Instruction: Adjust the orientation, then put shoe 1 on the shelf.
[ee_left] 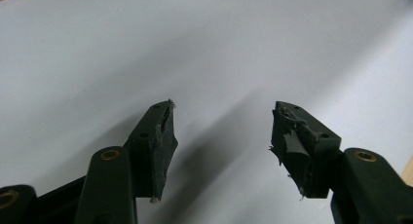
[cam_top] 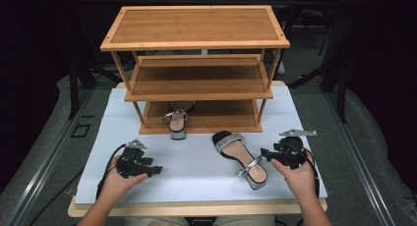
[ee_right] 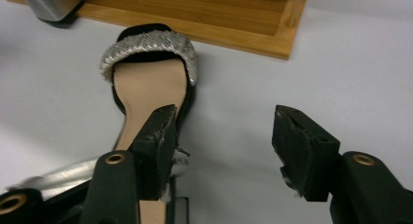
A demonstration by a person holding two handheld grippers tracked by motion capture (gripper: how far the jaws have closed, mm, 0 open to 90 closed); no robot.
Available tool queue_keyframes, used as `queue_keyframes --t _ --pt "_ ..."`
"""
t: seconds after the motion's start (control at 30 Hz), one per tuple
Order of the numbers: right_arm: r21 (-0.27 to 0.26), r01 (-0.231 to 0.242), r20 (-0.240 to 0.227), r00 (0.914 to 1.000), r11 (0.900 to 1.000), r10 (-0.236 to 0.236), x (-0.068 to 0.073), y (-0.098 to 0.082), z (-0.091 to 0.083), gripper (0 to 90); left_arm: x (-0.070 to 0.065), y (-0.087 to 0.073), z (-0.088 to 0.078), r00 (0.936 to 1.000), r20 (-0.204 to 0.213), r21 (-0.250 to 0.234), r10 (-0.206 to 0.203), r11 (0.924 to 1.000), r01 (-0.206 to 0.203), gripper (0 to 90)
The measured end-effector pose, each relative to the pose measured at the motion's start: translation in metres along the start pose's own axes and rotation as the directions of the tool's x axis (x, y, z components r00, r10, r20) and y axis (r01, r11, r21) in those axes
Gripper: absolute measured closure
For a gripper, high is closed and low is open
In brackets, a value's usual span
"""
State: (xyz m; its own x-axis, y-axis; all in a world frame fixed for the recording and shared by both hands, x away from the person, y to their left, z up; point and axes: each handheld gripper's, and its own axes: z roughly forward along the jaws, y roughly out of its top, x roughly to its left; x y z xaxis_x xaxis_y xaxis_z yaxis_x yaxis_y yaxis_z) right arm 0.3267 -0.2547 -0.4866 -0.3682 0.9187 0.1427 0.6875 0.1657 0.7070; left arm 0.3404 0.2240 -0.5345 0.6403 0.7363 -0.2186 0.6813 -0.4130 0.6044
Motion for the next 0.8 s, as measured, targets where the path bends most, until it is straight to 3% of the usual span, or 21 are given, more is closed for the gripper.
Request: queue_keyframes --t 0.27,0.43,0.53,0.6,0.63,0.67,0.73,0.77,0.8 --pt "0.095 0.038 -0.046 0.9984 0.995 -0.034 0.01 0.025 0.009 39.8 0.005 -0.002 -0.004 0.9996 -0.023 -0.022 -0.018 0.9996 0.017 42.1" --pt "0.153 0.072 -0.04 0.997 0.986 -0.066 0.018 0.034 0.017 39.0 0.007 -0.002 -0.005 0.9994 -0.025 -0.026 -0.025 0.9994 0.024 42.5" --pt "0.192 0.105 -0.058 0.9937 0.976 -0.096 0.024 0.039 0.022 38.9 0.006 -0.002 -0.005 0.9995 -0.025 -0.03 -0.02 0.9993 0.02 42.6" --pt "0.215 0.128 -0.022 0.9917 0.968 -0.127 0.03 0.042 0.026 39.0 0.006 -0.002 -0.005 0.9995 -0.024 -0.032 -0.02 0.9993 0.02 42.6" --pt "0.228 0.136 -0.072 0.9898 0.964 -0.123 0.031 0.044 0.027 39.0 0.006 -0.002 -0.004 0.9995 -0.024 -0.032 -0.021 0.9993 0.02 42.6" --pt "0.237 0.143 -0.046 0.9896 0.961 -0.136 0.035 0.045 0.029 39.0 0.006 -0.002 -0.004 0.9995 -0.024 -0.033 -0.021 0.9993 0.02 42.6" --pt "0.26 0.157 -0.081 0.9867 0.953 -0.141 0.038 0.049 0.032 38.6 0.007 -0.002 -0.005 0.9995 -0.025 -0.032 -0.02 0.9993 0.02 42.6" --pt "0.277 0.165 -0.038 0.9863 0.946 -0.161 0.041 0.05 0.033 38.3 0.007 -0.001 -0.006 0.9995 -0.024 -0.031 -0.02 0.9993 0.019 42.6" --pt "0.292 0.175 -0.035 0.9844 0.94 -0.172 0.043 0.051 0.035 38.1 0.007 -0.001 -0.006 0.9995 -0.024 -0.034 -0.022 0.9992 0.021 42.5"
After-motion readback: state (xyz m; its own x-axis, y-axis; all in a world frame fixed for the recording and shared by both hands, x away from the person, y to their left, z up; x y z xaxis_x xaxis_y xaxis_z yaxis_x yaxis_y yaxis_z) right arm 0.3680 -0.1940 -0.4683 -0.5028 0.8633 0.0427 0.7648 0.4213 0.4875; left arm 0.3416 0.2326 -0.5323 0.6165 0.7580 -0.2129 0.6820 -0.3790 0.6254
